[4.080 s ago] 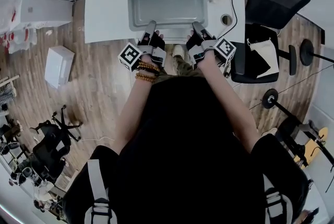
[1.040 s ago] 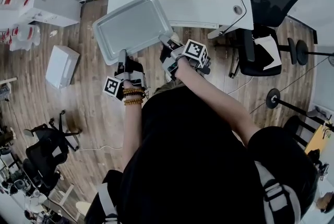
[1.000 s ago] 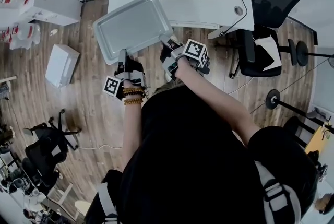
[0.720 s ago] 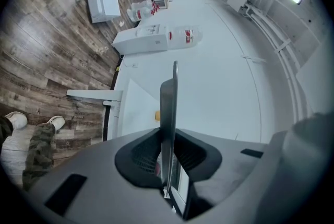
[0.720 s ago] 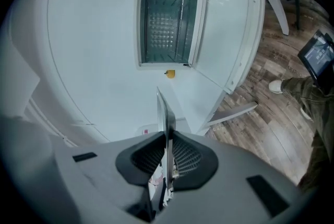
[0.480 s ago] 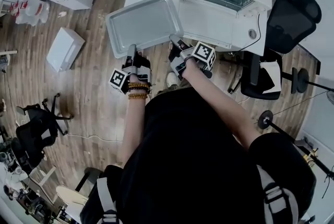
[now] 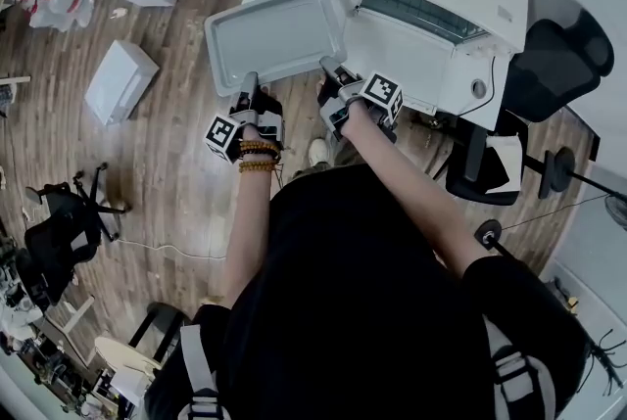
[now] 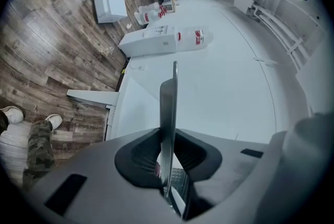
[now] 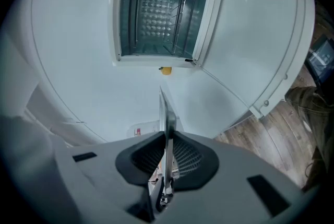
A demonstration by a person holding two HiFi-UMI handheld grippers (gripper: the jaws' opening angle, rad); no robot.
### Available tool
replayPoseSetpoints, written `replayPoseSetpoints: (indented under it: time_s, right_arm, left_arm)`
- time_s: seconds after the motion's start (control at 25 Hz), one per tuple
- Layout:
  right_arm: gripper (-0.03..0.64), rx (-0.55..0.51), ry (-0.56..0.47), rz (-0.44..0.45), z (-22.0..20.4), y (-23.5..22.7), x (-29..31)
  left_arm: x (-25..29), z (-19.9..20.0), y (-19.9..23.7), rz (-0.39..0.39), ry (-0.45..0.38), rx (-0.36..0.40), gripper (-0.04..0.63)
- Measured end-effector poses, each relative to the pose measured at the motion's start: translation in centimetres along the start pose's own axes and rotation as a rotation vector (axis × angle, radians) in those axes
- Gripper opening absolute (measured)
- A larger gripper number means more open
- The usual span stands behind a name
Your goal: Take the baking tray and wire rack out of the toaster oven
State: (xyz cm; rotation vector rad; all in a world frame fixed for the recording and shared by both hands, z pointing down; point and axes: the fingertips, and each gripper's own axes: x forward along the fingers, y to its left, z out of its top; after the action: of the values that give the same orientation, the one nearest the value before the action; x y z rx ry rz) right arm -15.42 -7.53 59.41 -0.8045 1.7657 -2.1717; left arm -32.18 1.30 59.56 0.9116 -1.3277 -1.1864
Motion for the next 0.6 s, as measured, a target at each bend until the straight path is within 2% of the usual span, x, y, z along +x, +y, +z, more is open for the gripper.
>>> replayPoseSetpoints:
  time_s: [0.6]
  right_arm:
    - [0.058,-0.005,0.046,-0.081,5.5,-3.2,7.2]
  left_arm:
    - [7.7,1.6,4.5,0.099,-0.035,0.002,0.081]
